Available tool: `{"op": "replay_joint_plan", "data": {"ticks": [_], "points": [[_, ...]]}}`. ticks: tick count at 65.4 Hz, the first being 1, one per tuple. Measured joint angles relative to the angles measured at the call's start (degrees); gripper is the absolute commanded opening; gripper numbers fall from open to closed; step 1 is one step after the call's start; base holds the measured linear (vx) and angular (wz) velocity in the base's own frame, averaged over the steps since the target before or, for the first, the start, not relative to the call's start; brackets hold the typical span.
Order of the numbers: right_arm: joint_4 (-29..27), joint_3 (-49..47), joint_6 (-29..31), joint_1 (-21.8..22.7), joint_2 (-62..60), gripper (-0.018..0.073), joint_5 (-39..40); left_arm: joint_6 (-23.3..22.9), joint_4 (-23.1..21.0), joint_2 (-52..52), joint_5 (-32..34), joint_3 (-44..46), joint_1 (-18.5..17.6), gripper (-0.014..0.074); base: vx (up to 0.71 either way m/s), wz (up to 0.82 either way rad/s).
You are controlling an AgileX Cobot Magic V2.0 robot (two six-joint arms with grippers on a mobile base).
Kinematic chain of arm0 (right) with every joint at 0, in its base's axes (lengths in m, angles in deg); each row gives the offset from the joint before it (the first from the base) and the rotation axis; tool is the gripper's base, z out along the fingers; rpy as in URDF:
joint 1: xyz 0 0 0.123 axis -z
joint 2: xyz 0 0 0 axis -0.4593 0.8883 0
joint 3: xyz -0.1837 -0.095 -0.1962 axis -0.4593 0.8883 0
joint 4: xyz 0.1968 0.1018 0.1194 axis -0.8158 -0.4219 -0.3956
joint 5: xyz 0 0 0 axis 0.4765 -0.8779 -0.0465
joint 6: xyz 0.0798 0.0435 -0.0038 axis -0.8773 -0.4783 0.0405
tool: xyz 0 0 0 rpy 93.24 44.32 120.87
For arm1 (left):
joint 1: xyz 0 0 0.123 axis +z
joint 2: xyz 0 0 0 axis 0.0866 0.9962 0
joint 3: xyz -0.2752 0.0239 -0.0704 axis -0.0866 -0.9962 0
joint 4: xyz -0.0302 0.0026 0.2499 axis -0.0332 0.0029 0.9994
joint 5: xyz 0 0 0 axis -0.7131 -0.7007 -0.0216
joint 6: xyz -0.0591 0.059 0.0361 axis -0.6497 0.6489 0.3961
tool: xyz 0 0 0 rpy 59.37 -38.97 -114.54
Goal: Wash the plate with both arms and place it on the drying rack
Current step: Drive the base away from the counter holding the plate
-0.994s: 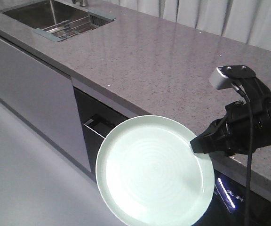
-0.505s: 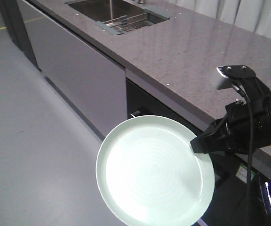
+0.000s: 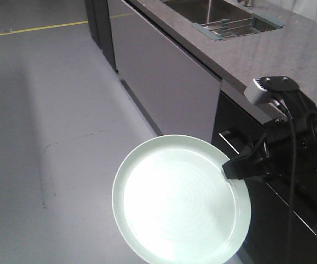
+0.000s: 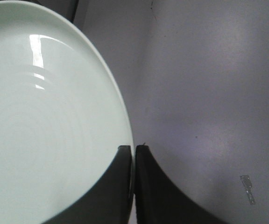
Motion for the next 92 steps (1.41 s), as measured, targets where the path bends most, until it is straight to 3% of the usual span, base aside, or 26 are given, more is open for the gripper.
{"op": "replay_joint_plan", "data": {"ticks": [92], "points": [[-0.01, 0.0, 0.0, 0.0, 0.0, -0.0001, 0.0, 0.0, 0.0, 0.0, 0.0, 0.0, 0.0, -0.0006, 0.03, 0.28]]}}
